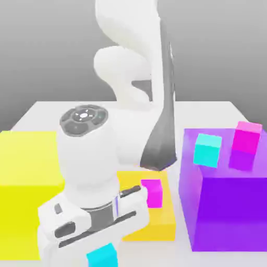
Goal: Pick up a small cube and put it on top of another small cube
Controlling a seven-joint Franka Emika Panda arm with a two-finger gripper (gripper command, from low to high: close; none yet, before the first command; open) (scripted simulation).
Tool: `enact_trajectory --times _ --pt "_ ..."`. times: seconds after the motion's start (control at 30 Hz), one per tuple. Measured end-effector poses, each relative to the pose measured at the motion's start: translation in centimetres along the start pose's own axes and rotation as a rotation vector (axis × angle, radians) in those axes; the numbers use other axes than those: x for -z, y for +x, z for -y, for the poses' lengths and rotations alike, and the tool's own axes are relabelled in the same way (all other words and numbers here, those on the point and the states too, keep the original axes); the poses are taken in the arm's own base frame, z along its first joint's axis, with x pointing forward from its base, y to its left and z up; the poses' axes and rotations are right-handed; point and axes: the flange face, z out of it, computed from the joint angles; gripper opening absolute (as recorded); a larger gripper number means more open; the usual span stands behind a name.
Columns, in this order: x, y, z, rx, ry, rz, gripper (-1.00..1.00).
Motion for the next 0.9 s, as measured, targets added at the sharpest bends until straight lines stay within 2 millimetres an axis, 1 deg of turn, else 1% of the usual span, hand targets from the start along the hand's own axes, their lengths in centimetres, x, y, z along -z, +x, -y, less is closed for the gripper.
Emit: enact_trajectory --times 0.17,0.23,0.33,0.47,0.63,0.67,0.7,0.77,0.8,0.9 --pt "5.3 -3.3 6.1 0.050 0.060 0.039 -1.00" --pt "7.5 -5.3 8.8 0.085 0.068 0.051 -1.00" --pt "10.9 -8.2 11.6 0.123 0.064 0.056 -1.00" --pt "15.4 -12.2 13.8 0.146 0.032 0.042 -1.00" --pt "20.3 -18.1 15.8 0.171 -0.050 -0.010 -1.00" --pt "20.2 -18.8 16.0 0.171 -0.062 -0.019 -1.00" --pt "19.4 -19.1 16.0 0.171 -0.068 -0.024 -1.00" --pt "16.8 -19.2 15.9 0.171 -0.073 -0.027 -1.00" --pt "15.6 -19.3 15.7 0.171 -0.074 -0.028 1.00" --pt "15.6 -19.3 15.7 0.171 -0.074 -0.028 1.00"
